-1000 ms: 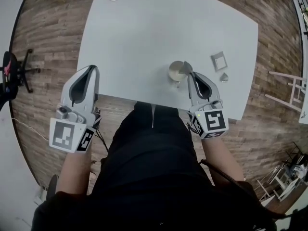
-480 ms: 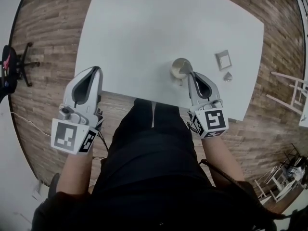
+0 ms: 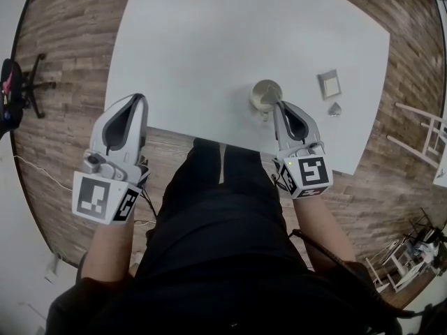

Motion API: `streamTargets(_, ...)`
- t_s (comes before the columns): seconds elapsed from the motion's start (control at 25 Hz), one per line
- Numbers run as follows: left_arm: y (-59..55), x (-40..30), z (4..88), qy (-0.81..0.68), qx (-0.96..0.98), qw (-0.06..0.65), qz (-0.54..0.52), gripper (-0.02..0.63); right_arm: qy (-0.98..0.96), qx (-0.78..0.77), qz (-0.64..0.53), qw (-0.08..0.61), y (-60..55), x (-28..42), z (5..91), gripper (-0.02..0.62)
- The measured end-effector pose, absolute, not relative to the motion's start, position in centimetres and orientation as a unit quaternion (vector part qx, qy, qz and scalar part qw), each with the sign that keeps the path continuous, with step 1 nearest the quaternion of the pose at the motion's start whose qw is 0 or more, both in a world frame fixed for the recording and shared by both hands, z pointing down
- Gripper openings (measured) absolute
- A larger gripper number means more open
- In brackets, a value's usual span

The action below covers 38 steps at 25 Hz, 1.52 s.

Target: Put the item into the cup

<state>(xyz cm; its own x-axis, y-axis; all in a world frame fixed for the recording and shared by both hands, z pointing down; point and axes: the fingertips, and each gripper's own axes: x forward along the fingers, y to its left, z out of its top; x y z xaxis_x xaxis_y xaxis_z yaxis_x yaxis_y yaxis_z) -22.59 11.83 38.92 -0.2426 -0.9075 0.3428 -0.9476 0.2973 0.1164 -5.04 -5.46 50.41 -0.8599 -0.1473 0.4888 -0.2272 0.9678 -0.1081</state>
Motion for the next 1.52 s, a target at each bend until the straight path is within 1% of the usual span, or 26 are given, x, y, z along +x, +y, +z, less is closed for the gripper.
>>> streamTargets(1.04, 12.1, -22.1, 40.1, -0.786, 0.586, 0.190, 0.055, -0.002, -0.960, 0.094, 0.085, 0.251, -5.3, -4.9, 51.1, 0.017)
streamTargets(1.08, 12.1, -22.0, 40.2, -0.786, 0.586, 0.192, 0.054, -0.002, -0.959, 0.095, 0.086, 0.251, -5.3, -4.9, 51.2, 0.020)
streamTargets(1.2, 12.1, -21.9, 40.3, -0.784, 0.587, 0.194, 0.056, -0.002, -0.959, 0.096, 0.089, 0.252, -5.3, -4.9, 51.3, 0.068)
streamTargets(1.52, 11.8, -21.8, 40.0, -0.783, 0.590, 0.189, 0.057, -0.002, -0.960, 0.093, 0.086, 0.251, -5.2, -5.0, 51.2, 0.081)
